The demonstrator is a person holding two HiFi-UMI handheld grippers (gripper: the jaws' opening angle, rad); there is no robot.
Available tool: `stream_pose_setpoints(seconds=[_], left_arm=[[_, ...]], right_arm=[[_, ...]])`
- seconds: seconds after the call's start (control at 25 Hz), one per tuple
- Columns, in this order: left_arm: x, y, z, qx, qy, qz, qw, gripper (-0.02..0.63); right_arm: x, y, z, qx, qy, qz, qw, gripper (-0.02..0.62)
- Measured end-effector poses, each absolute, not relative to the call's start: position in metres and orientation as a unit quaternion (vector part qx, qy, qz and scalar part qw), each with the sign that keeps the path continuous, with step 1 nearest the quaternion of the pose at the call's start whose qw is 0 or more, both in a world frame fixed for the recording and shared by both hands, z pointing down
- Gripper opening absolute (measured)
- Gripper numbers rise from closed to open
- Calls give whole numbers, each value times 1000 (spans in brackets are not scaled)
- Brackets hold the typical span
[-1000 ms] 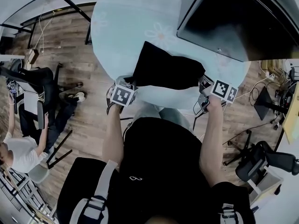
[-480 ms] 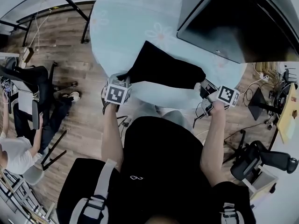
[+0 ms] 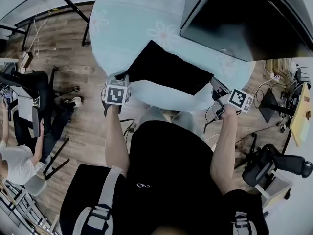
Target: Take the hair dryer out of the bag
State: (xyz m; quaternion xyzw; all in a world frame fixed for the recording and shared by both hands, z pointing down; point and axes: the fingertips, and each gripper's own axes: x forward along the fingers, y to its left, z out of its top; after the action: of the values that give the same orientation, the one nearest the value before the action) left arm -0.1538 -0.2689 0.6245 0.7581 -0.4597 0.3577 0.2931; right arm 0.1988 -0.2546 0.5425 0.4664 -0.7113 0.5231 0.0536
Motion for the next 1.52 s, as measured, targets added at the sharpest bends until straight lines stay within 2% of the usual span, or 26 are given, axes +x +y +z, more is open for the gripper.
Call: stream_pose_setpoints(seconds=[0.44, 1.04, 1.16, 1.28, 1.52], left_arm=[[-163, -275, 620, 753, -466, 373, 277, 17], [-164, -258, 630, 743, -471, 397, 263, 17], [-156, -248, 625, 746, -474, 400, 243, 17], [-147, -236, 608, 755, -482, 384, 225, 60], [-140, -195, 581, 749, -506, 380, 196, 60]], right_arm=[[267, -233, 532, 552, -664, 503, 6, 28], [378, -182, 517, 650, -590, 479, -9, 28], [383, -156, 530, 653, -575, 492, -21, 28], [378, -129, 543, 645, -570, 508, -31, 28], [342, -77, 565, 609, -585, 535, -44, 26]])
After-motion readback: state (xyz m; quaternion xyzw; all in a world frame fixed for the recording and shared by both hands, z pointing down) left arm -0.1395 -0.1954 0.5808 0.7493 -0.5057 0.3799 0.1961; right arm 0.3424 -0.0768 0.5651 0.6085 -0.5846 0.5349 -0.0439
